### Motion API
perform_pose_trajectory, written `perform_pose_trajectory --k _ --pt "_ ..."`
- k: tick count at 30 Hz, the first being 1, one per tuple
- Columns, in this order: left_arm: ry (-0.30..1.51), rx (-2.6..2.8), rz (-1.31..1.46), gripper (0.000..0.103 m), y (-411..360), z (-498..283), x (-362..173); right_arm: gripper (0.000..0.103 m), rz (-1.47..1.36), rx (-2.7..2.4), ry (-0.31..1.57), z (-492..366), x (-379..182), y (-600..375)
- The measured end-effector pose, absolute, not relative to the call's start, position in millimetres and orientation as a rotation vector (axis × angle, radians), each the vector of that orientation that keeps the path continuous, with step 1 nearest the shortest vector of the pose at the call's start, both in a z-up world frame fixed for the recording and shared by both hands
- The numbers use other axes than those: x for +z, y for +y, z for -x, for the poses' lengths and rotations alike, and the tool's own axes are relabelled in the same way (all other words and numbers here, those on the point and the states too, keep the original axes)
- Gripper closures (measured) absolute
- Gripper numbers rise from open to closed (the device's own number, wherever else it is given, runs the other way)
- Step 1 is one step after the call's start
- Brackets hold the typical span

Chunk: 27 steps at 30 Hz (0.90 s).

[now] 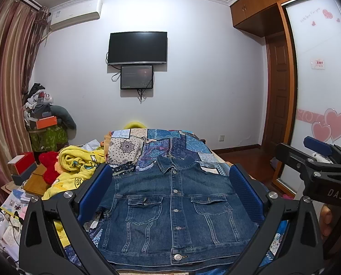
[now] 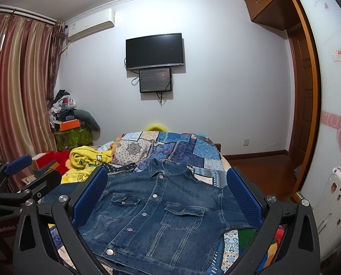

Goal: Fold large clothes

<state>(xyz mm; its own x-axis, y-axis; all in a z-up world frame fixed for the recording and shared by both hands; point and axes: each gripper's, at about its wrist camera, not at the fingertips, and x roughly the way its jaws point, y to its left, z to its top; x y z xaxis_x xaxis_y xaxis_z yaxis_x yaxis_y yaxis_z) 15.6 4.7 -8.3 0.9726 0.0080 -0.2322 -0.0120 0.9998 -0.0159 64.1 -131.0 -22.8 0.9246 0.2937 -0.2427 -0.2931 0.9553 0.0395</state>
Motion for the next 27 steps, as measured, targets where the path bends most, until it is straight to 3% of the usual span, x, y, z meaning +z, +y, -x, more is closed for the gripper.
perform_pose_trajectory --k 27 --pt "0.235 0.012 0.018 0.000 6.2 -16.2 -9.2 0.000 0.003 0.299 0.256 -64.6 -23.4 -129.7"
